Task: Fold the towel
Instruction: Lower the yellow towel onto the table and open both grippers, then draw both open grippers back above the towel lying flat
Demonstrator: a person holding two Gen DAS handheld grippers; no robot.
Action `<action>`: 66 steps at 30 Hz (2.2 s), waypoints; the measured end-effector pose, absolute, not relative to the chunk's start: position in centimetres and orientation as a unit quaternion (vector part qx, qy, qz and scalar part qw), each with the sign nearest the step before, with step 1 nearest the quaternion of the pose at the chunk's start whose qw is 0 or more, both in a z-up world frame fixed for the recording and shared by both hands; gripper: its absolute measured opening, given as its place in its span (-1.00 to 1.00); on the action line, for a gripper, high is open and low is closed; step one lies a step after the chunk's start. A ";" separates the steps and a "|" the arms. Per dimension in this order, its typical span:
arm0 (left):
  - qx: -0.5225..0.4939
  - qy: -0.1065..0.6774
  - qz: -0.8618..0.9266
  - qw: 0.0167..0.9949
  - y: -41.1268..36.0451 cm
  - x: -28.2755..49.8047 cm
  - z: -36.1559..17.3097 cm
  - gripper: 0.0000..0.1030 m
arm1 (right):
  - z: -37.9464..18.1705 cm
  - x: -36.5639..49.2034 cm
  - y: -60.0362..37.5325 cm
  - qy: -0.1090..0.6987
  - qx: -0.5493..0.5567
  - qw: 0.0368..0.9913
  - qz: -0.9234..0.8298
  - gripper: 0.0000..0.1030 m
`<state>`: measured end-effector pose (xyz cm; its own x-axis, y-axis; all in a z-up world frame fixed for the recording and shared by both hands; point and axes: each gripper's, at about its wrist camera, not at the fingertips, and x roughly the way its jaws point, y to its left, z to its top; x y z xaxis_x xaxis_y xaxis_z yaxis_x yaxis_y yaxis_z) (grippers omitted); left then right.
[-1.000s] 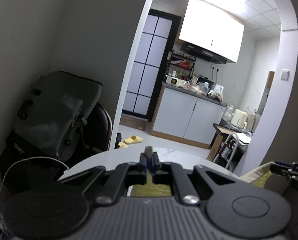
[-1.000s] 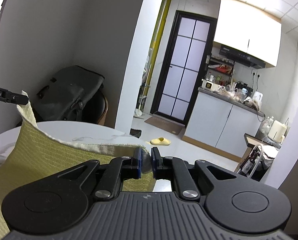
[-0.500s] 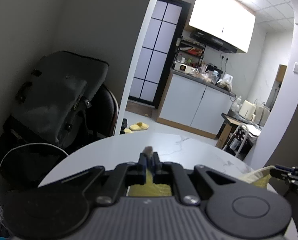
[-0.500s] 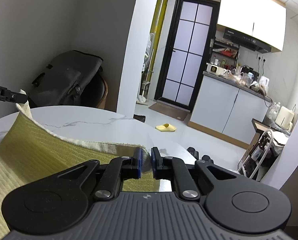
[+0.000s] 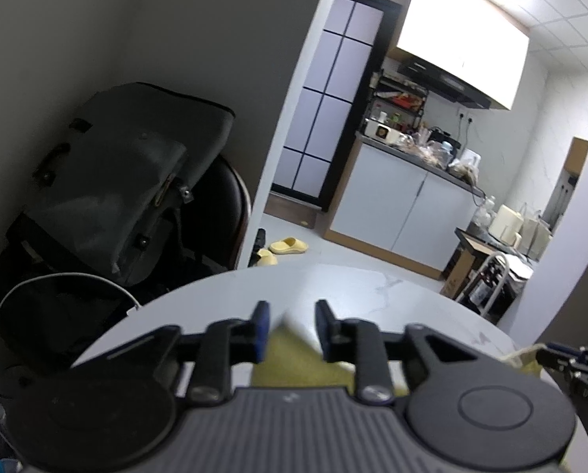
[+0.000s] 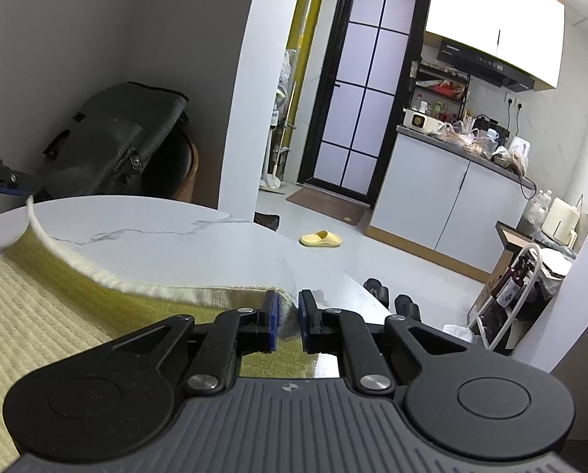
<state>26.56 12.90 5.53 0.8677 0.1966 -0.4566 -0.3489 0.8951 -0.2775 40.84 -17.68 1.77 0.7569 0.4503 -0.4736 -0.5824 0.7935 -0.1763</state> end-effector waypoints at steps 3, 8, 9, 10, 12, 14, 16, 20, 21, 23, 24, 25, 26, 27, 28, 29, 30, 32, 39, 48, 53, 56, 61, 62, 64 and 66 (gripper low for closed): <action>-0.174 0.211 0.153 0.950 13.4 26.4 5.6 -0.06 | 1.3 41.4 -17.3 0.213 -0.162 0.925 0.268 -0.70; -0.169 0.223 0.159 0.947 14.1 25.9 5.1 -0.06 | 1.2 42.1 -17.0 0.206 -0.170 0.930 0.252 -0.38; -0.167 0.226 0.157 0.947 14.0 25.8 5.0 -0.06 | 1.2 42.3 -16.9 0.204 -0.176 0.930 0.252 -0.36; -0.165 0.228 0.156 0.947 14.0 25.7 5.0 -0.06 | 1.2 42.4 -16.8 0.202 -0.180 0.929 0.252 -0.36; -0.160 0.232 0.153 0.947 13.9 25.6 4.9 -0.06 | 1.3 42.5 -16.6 0.198 -0.189 0.929 0.250 -0.35; -0.153 0.235 0.147 0.948 13.6 25.3 4.8 -0.09 | 1.5 42.4 -16.6 0.196 -0.187 0.928 0.255 -0.35; -0.149 0.238 0.143 0.949 13.4 25.2 4.9 -0.09 | 1.6 42.2 -16.6 0.196 -0.183 0.927 0.263 -0.34; -0.144 0.244 0.140 0.949 13.0 24.9 4.9 -0.10 | 1.6 41.8 -16.5 0.200 -0.187 0.924 0.268 -0.34; -0.144 0.244 0.140 0.949 12.9 24.8 5.0 -0.10 | 1.7 41.7 -16.5 0.199 -0.185 0.924 0.268 -0.34; -0.145 0.240 0.139 0.950 13.2 25.0 4.6 -0.10 | 1.9 41.5 -16.7 0.194 -0.182 0.927 0.266 -0.34; -0.147 0.238 0.138 0.950 13.6 25.4 4.0 -0.10 | 2.1 41.5 -16.9 0.191 -0.179 0.929 0.262 -0.34; -0.147 0.238 0.138 0.950 13.5 25.3 4.1 -0.10 | 2.3 41.4 -17.1 0.188 -0.173 0.932 0.256 -0.34; -0.147 0.238 0.137 0.950 13.5 25.3 4.1 -0.10 | 2.6 41.4 -17.3 0.189 -0.169 0.933 0.254 -0.34; -0.147 0.238 0.136 0.950 13.4 25.2 4.0 -0.10 | 2.8 41.3 -17.5 0.189 -0.168 0.934 0.253 -0.34; -0.147 0.238 0.135 0.950 13.3 25.2 4.0 -0.10 | 3.0 41.1 -17.6 0.189 -0.166 0.934 0.252 -0.34; -0.146 0.239 0.134 0.951 13.1 25.2 4.0 -0.10 | 3.1 41.0 -17.7 0.189 -0.166 0.934 0.252 -0.34; -0.146 0.240 0.133 0.951 13.0 25.1 4.0 -0.10 | 3.2 40.8 -17.8 0.189 -0.168 0.934 0.252 -0.34; -0.146 0.241 0.131 0.950 12.8 24.9 4.0 -0.10 | 3.3 40.4 -17.9 0.189 -0.171 0.934 0.252 -0.33; -0.147 0.255 0.119 0.948 12.6 24.8 2.8 -0.10 | 2.5 39.3 -17.8 0.204 -0.184 0.926 0.259 -0.33; -0.124 0.283 0.101 0.946 12.3 27.0 1.9 -0.10 | 1.2 39.9 -16.9 0.230 -0.195 0.912 0.277 -0.32; -0.118 0.295 0.112 0.942 12.5 28.8 1.4 -0.10 | 0.4 40.8 -16.2 0.237 -0.201 0.907 0.284 -0.31; -0.119 0.293 0.117 0.941 12.8 29.3 1.3 -0.09 | 0.1 41.4 -15.7 0.236 -0.202 0.906 0.286 -0.31; -0.120 0.290 0.122 0.942 13.5 29.9 1.4 -0.09 | -0.2 42.4 -15.2 0.236 -0.201 0.908 0.283 -0.31; -0.120 0.289 0.123 0.942 13.6 30.2 1.3 -0.09 | -0.2 42.6 -15.2 0.235 -0.201 0.908 0.282 -0.31; -0.119 0.289 0.124 0.942 13.7 30.3 1.4 -0.07 | -0.3 42.9 -15.1 0.236 -0.199 0.909 0.279 -0.31; -0.120 0.291 0.125 0.941 13.9 30.6 1.2 -0.07 | -0.3 43.2 -15.1 0.237 -0.197 0.910 0.277 -0.31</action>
<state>30.60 13.86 1.20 0.8000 0.1651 -0.5768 -0.3043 0.9402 -0.1529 43.19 -15.05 -0.35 0.7346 0.4105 -0.5403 -0.5972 0.7691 -0.2277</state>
